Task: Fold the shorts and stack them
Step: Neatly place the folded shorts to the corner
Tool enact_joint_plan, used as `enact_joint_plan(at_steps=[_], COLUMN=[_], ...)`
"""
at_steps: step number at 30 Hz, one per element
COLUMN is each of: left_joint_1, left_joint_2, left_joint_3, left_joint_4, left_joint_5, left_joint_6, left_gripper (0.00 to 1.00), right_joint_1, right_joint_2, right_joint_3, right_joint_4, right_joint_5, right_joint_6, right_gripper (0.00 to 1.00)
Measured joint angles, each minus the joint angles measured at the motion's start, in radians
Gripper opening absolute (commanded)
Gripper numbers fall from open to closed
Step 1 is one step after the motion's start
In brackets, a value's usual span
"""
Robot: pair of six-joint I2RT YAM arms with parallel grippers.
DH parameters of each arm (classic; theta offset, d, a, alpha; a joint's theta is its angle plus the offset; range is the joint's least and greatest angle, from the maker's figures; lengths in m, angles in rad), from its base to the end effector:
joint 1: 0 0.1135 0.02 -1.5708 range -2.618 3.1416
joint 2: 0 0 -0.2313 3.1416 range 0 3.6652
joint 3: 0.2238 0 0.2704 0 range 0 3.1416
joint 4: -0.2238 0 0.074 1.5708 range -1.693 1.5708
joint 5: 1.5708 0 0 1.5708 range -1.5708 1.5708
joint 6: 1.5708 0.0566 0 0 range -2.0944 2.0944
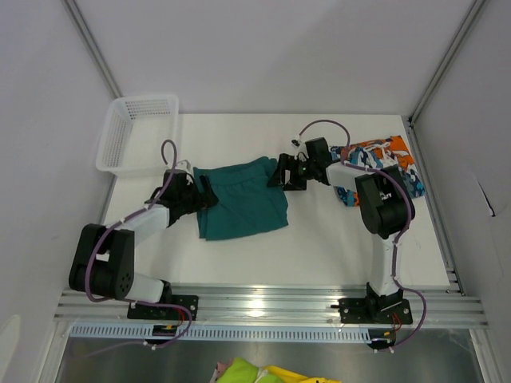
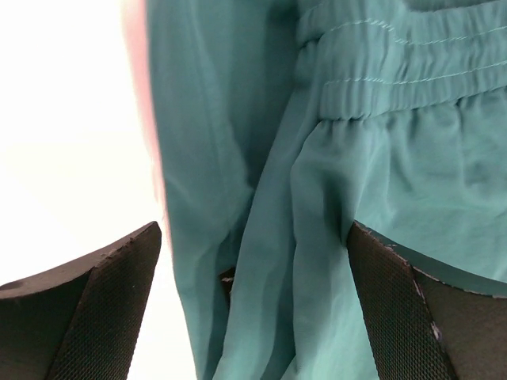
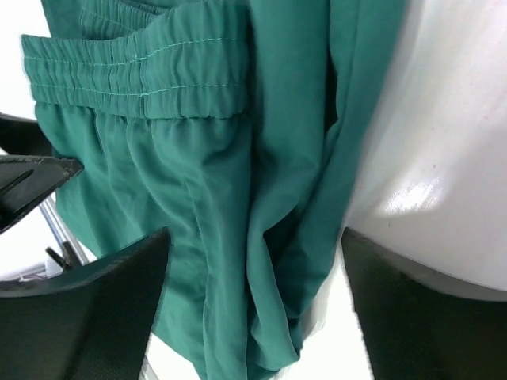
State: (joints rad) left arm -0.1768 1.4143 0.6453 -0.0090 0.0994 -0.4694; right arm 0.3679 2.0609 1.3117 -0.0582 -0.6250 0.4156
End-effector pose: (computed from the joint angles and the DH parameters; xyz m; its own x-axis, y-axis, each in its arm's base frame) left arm 0.3022 -0.0597 0.1103 -0.7268 -0.3274 -0.6038 -0.0944 0.9184 -0.3843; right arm 0.4040 0.1912 0.0953 -0.8869 0.0091 -0.4619 -0.3400 0.6641 0.6659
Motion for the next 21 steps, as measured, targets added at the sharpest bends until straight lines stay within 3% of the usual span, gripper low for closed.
enact_joint_plan(at_steps=[2,9,15,21], left_joint_1=[0.001,0.013,0.091,0.099], left_joint_2=[-0.014,-0.004,0.059,0.114], left_joint_3=[-0.017,-0.032,-0.031,0.014], left_joint_4=[0.0,0.037,0.1,0.111], left_joint_5=[-0.014,0.011,0.114,0.133], left_joint_6=[0.0,0.0,-0.001,-0.001], left_gripper=[0.99,0.99,0.97,0.86], right_joint_1=[0.004,0.008,0.01,0.014], right_joint_2=[0.009,0.027,0.04,0.041], right_joint_3=[0.004,0.004,0.004,0.003], right_joint_4=[-0.002,-0.006,-0.011,-0.012], right_joint_5=[-0.002,-0.011,-0.027,-0.034], right_joint_6=[-0.002,0.001,0.002,0.002], right_gripper=[0.72,0.53,0.47,0.43])
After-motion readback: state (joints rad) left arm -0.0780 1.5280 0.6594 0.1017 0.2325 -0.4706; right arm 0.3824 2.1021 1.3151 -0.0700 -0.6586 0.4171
